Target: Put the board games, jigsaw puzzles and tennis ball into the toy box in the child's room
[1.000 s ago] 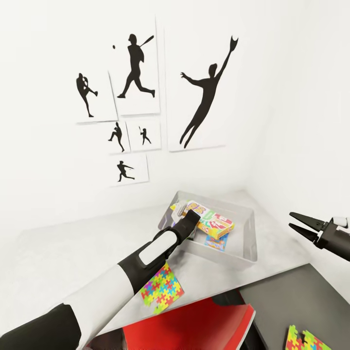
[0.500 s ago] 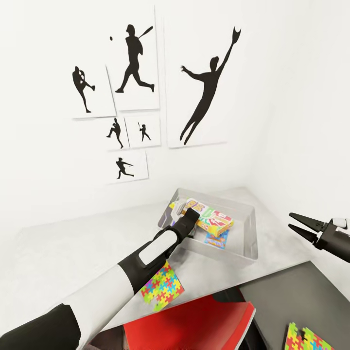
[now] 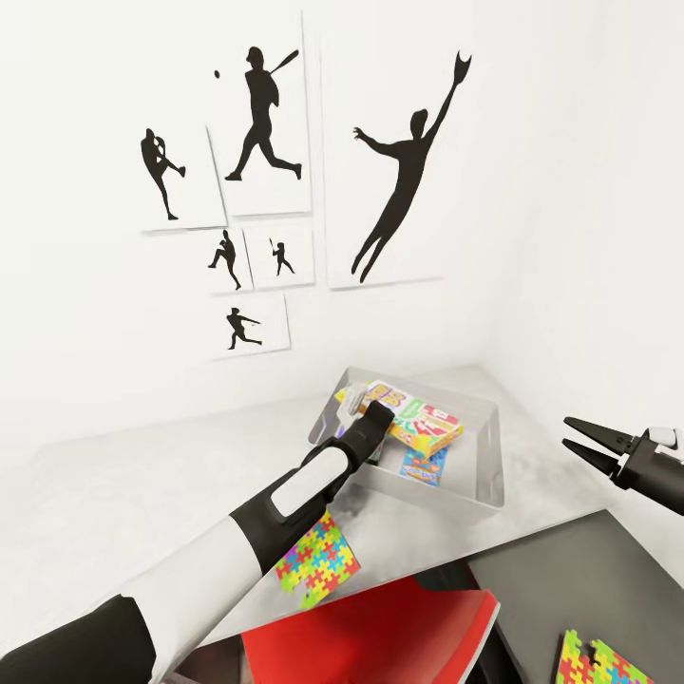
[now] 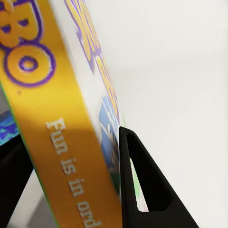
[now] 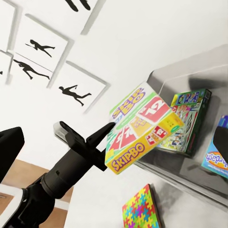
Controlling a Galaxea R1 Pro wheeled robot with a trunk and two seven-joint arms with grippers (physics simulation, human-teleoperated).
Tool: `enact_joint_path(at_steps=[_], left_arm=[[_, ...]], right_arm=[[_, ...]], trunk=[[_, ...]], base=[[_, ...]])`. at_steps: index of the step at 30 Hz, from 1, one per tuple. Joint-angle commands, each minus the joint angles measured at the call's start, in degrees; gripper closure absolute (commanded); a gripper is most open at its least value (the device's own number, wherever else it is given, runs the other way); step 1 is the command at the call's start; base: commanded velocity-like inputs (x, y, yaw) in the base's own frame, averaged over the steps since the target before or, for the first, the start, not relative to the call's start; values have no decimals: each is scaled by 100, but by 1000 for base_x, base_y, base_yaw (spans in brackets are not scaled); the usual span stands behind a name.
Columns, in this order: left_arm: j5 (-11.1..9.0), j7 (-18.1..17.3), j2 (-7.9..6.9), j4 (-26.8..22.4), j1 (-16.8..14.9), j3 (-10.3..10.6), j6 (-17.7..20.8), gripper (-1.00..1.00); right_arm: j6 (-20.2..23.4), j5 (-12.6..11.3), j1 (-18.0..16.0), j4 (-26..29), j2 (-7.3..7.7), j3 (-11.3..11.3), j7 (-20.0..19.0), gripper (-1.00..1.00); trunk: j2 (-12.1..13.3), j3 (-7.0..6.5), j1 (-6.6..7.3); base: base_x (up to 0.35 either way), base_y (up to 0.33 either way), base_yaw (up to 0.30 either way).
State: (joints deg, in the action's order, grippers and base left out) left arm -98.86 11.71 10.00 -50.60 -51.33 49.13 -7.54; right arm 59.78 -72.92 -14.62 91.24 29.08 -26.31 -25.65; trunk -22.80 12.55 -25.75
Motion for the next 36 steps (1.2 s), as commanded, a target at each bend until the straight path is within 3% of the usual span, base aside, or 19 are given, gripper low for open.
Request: enact_joint_path(at_steps=[1,36], left_arm=[[-45,18,0,-8,-9,20,-44,100],[-28,24,0,-204,-9,8,-46,100]], right_arm=[[22,51,-6,-1,1,-6,-54,-100],[22,50,-34,-1,1,-6,-63,-100]], trunk=[[-12,12,-3],[-12,47,-3]], base=[[0,0,0],[0,0,0]])
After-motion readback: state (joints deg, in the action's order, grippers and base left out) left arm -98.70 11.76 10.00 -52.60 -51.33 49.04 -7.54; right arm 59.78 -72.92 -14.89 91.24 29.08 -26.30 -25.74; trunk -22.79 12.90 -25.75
